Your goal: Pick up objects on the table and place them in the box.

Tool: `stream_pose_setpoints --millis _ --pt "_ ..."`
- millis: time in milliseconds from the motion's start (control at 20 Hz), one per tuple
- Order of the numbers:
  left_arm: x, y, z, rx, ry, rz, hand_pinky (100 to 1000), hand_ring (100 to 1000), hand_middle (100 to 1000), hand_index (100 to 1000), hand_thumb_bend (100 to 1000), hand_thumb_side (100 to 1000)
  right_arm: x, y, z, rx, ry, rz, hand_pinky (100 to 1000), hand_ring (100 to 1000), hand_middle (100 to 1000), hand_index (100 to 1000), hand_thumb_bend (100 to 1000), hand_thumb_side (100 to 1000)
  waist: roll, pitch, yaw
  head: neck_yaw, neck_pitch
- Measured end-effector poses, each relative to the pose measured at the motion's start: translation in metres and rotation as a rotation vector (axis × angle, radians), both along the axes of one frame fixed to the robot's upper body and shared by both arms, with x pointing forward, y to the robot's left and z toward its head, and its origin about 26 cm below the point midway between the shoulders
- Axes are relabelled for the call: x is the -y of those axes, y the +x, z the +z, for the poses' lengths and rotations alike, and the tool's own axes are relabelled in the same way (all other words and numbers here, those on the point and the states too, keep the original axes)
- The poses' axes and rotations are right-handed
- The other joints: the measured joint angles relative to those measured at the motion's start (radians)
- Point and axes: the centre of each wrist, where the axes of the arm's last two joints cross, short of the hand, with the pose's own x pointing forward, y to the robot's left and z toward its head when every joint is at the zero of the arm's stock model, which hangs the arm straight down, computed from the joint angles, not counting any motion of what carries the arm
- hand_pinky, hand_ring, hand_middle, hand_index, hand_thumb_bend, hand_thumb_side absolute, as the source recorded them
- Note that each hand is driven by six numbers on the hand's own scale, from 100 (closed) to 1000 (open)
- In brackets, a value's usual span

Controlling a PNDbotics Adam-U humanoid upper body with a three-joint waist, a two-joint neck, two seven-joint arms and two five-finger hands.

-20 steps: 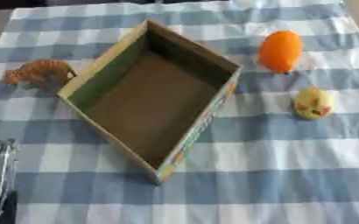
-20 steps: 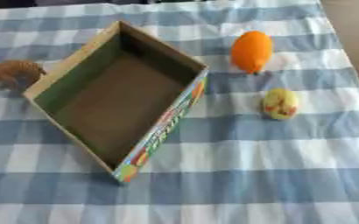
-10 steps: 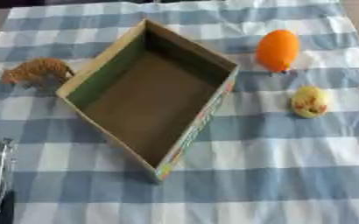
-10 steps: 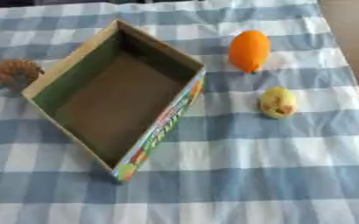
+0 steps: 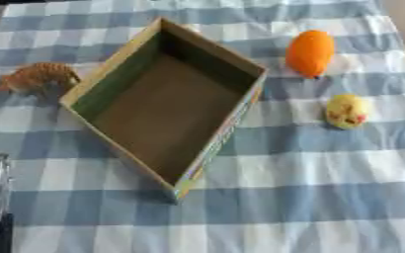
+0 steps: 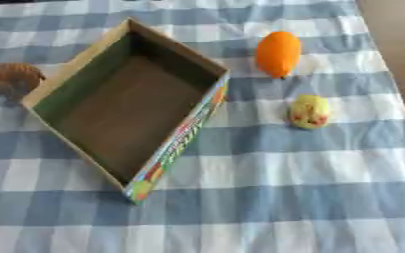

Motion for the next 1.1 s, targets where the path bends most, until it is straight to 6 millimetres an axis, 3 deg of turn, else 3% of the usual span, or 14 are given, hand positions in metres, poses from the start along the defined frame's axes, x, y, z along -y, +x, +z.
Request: stream_pose_setpoints --millis 400,800,1100 --pt "0.000 0.000 0.000 -0.004 0.002 -0.002 476 607 578 775 100 902 -0.005 -0.002 0.011 -0.093 -0.255 -0.044 746 862 741 825 248 788 -0.009 0.000 0.006 -0.026 -0.005" --pt "0.002 0.000 0.000 -0.006 0.003 -0.012 475 606 577 772 100 898 -0.014 -0.001 0.020 -0.185 -0.536 -0.067 752 866 749 824 245 790 -0.012 0.000 0.013 -0.028 -0.015" --pt "0.002 0.000 -0.001 -0.009 0.004 -0.017 476 607 578 773 100 899 -0.016 0.007 0.020 -0.273 -0.673 -0.060 755 877 753 838 405 814 -0.013 -0.001 0.020 -0.028 -0.017"
